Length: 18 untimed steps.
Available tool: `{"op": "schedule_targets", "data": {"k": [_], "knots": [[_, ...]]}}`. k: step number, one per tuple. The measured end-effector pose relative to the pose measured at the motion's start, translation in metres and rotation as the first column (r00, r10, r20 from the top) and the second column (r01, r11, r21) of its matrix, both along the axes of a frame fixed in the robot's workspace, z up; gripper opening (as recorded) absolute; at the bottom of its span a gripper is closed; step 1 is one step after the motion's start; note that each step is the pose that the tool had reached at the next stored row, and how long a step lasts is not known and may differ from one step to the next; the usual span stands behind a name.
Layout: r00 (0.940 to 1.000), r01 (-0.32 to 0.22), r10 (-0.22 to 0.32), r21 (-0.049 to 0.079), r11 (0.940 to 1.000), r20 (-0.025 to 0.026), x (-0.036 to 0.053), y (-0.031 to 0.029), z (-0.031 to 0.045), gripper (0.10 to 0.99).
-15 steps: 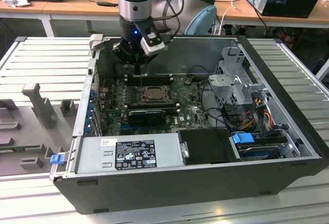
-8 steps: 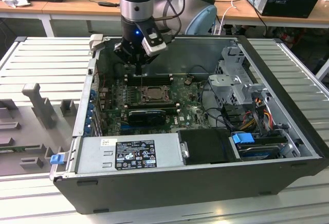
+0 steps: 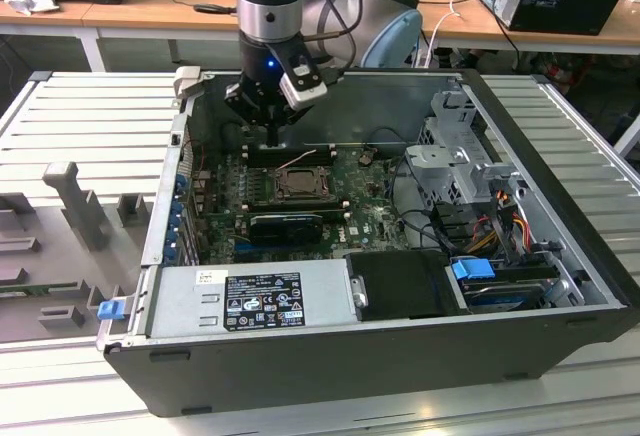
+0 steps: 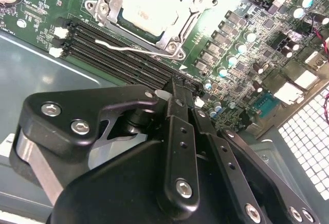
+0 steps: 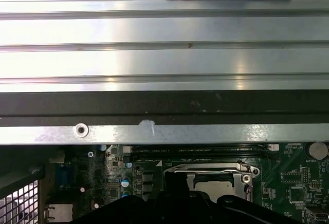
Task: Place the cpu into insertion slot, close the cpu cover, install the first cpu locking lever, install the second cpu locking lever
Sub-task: 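Install the first cpu locking lever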
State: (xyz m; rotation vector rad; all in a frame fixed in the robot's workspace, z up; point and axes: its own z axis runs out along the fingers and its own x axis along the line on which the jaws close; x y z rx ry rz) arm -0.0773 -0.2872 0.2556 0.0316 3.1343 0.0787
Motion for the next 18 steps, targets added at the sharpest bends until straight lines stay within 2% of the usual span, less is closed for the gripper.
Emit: {"op": "schedule_targets", "data": {"k": [10,18], "knots": [[1.0,0.0,0.0,0.0,1.0,0.0,0.0029,0.0,-0.0005,0.106],[1.0,0.0,0.0,0.0,1.0,0.0,0.0087,0.0,-0.001,0.106]]}}
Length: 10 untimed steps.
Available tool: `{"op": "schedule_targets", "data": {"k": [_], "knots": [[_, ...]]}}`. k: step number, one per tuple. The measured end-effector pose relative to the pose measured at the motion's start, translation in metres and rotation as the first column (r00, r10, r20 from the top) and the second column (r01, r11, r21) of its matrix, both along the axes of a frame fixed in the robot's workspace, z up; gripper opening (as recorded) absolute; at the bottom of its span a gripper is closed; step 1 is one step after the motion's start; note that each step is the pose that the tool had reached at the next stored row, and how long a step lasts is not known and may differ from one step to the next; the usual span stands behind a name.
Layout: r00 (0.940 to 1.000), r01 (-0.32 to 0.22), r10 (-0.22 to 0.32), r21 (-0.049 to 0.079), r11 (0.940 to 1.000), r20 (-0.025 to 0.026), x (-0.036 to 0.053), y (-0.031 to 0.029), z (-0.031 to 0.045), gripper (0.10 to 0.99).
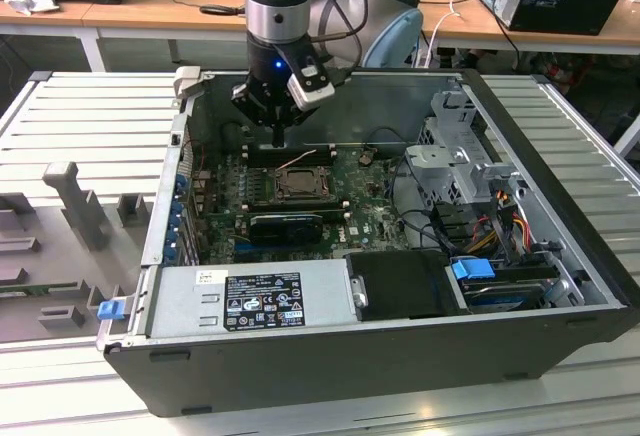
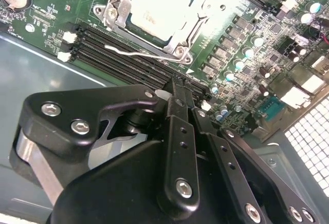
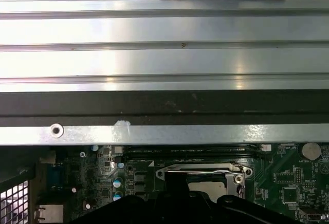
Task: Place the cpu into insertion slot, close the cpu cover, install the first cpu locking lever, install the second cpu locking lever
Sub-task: 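Install the first cpu locking lever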
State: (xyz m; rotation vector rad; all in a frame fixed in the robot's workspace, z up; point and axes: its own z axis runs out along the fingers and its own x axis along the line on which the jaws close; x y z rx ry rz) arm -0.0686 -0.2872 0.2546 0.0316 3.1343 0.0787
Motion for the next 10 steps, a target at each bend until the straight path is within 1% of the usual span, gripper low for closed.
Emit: {"op": "schedule_targets", "data": {"k": [5,7,9,10], "knots": [[1.0,0.0,0.0,0.0,1.0,0.0001,0.003,0.0,-0.0004,0.106],[1.0,0.0,0.0,0.0,1.0,0.0001,0.0108,0.0,-0.0022,0.106],[1.0,0.0,0.0,0.0,1.0,-0.0001,0.0155,0.0,-0.0027,0.106],[1.0,0.0,0.0,0.002,1.0,0.0,0.0208,0.0,-0.0031,0.106]]}}
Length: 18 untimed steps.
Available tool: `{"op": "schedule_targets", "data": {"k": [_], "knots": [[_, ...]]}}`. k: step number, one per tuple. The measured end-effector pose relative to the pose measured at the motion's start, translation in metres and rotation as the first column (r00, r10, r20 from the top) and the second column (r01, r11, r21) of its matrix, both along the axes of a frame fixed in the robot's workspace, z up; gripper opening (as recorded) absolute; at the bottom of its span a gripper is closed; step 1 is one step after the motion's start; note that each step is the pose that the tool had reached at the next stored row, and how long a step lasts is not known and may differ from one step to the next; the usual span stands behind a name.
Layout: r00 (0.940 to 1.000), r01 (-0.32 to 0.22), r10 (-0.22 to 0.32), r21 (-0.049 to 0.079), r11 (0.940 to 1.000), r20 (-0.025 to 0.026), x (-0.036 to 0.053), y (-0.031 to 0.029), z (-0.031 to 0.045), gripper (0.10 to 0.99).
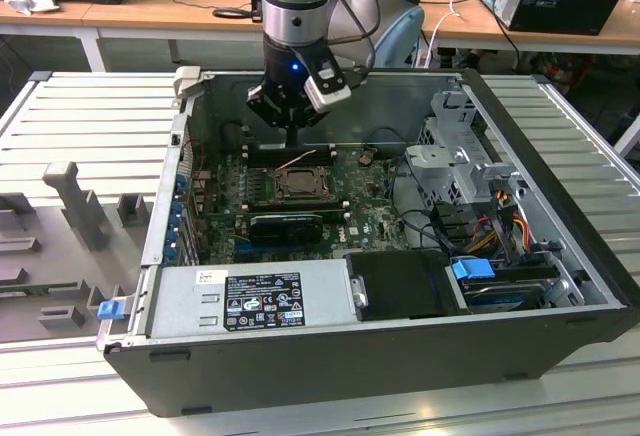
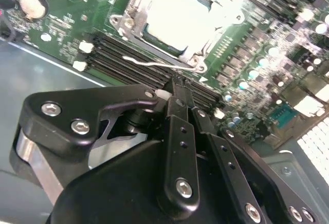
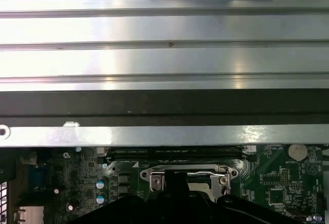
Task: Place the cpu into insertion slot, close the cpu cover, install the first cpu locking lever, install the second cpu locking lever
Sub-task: 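Install the first cpu locking lever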
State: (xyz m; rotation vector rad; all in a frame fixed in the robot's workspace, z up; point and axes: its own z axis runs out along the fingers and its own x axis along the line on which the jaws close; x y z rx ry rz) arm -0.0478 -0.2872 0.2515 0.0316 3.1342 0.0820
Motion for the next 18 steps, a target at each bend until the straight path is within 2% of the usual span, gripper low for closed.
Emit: {"op": "schedule_targets", "data": {"k": [3,8,12,18], "knots": [[1.0,-0.001,0.001,0.021,0.9998,0.0001,0.0033,0.0001,-0.0013,0.106],[0.9986,-0.054,0.054,0.021,0.9983,0.0,0.0059,0.0018,-0.0128,0.106],[0.9985,-0.054,0.054,0.026,0.9982,0.0002,0.015,0.002,-0.0191,0.106],[0.9978,-0.066,0.066,0.023,0.9976,0.0002,0.0203,0.0046,-0.0273,0.106]]}}
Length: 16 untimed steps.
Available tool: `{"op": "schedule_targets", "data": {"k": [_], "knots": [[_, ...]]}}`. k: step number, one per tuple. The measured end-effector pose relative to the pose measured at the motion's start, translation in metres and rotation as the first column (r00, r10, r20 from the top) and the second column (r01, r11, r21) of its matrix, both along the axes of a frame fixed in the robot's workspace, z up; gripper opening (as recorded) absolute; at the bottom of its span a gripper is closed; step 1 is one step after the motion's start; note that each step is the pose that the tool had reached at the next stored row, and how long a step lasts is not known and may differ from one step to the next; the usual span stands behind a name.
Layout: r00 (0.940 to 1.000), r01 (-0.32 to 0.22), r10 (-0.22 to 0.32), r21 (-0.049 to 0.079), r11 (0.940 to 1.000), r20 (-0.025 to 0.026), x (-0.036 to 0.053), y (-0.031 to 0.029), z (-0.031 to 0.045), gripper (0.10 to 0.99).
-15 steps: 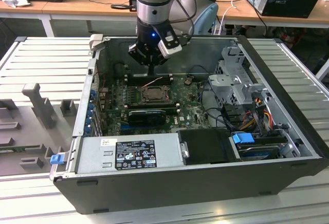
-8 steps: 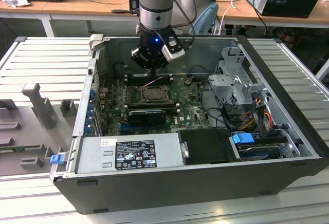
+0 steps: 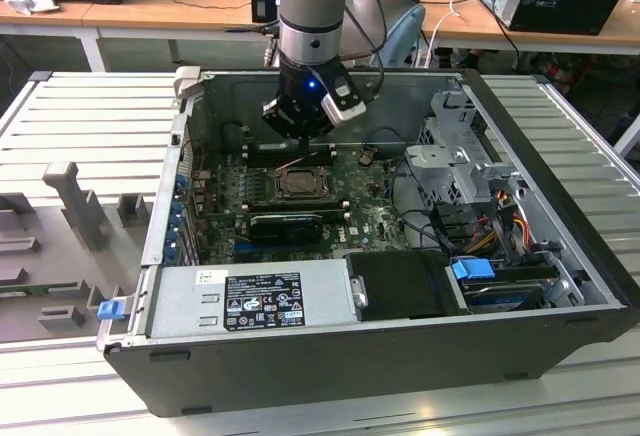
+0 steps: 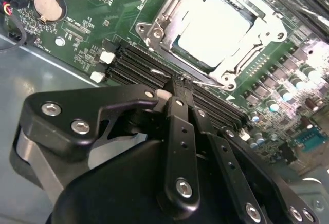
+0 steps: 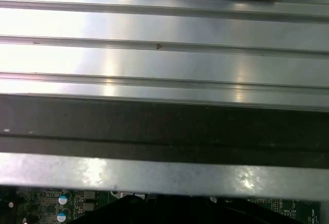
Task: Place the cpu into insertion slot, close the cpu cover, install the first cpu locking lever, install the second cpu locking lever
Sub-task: 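Install the first cpu locking lever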
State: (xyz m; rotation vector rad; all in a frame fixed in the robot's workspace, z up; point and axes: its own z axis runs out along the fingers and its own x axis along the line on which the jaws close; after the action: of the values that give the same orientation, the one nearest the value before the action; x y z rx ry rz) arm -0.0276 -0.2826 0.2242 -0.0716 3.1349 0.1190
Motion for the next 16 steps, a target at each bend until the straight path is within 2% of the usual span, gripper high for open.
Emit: {"op": "schedule_targets", "data": {"k": [11,13,16], "knots": [[0.9999,-0.01,0.01,-0.004,0.9999,0.0,0.0089,0.0012,-0.0156,0.106],[0.9999,-0.013,0.013,-0.016,0.9998,-0.0003,0.0095,0.0012,-0.0174,0.106],[0.9999,-0.014,0.014,-0.024,0.9996,-0.0003,0.0098,0.0012,-0.0187,0.106]]}}
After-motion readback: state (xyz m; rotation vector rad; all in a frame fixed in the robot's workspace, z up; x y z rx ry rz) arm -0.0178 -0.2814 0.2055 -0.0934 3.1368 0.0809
